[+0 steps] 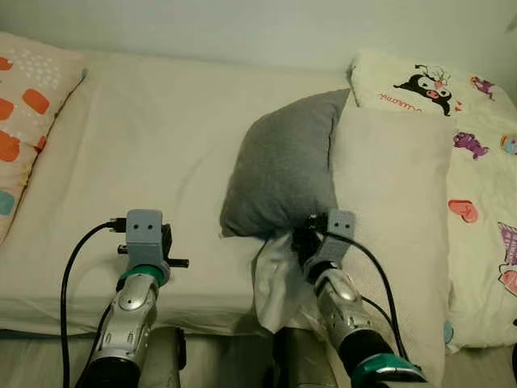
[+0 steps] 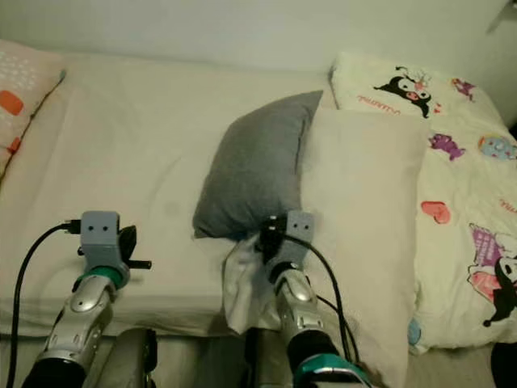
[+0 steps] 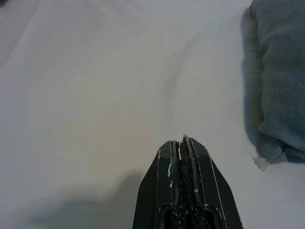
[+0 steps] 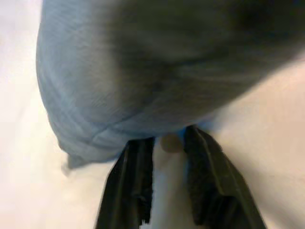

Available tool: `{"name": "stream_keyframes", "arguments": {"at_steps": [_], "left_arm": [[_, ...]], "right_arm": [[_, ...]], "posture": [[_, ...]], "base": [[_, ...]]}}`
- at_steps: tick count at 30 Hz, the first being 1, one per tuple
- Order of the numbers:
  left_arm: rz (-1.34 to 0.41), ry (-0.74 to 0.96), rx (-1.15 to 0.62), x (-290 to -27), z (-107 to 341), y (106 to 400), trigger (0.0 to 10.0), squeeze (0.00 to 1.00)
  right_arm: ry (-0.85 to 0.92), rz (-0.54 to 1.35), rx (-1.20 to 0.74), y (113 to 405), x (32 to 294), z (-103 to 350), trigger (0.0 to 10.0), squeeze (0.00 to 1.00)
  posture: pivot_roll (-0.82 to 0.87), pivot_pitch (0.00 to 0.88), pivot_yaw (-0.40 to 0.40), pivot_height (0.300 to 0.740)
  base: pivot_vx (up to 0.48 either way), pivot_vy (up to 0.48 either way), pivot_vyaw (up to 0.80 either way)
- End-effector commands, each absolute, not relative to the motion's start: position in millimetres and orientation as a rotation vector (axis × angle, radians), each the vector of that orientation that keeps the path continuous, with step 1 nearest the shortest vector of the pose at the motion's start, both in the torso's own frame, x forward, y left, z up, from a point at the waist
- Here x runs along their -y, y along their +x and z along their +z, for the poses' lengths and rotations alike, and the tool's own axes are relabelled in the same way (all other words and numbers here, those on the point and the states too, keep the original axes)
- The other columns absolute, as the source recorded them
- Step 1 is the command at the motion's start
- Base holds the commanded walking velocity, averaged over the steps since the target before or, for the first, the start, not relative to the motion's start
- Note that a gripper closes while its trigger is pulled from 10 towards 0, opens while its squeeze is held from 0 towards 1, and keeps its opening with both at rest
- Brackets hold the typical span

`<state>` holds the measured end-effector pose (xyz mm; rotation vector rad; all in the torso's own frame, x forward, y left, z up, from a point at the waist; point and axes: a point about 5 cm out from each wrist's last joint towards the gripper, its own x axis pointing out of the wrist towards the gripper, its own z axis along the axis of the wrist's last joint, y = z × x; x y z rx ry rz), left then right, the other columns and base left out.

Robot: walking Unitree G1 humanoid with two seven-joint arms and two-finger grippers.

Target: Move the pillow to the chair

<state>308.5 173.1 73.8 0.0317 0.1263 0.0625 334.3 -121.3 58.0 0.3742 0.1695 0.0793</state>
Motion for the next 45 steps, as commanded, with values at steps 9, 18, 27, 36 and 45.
{"name": "stream_keyframes", "arguments": {"at_steps": [9, 18, 27, 36, 45], "left_arm": [[0.051, 0.048, -0.141, -173, 69, 303, 10.0, 0.00], [0.043, 0.047, -0.142, -171, 69, 305, 10.0, 0.00], [0.038, 0.047, -0.140, -170, 70, 306, 10.0, 0.00], [0.025, 0.048, -0.147, -167, 69, 307, 10.0, 0.00], [0.007, 0.055, -0.146, -165, 71, 310, 10.0, 0.00]], "right_arm": [[0.620, 0.108, -0.085, 336, 128, 68, 10.0, 1.00], [0.677, 0.215, -0.043, 331, 125, 72, 10.0, 1.00], [0.708, 0.408, 0.033, 320, 121, 79, 10.0, 1.00], [0.498, 0.380, 0.097, 314, 130, 80, 10.0, 1.00], [0.312, 0.300, 0.033, 321, 114, 72, 10.0, 1.00]], "posture": [[0.07, 0.046, -0.065, 0.610], [0.06, 0.048, -0.061, 0.610], [0.06, 0.041, -0.055, 0.610], [0.05, 0.039, -0.037, 0.610], [0.06, 0.048, -0.025, 0.610]], "base": [[0.000, 0.000, 0.00], [0.000, 0.000, 0.00], [0.000, 0.000, 0.00], [0.000, 0.000, 0.00], [0.000, 0.000, 0.00]]}}
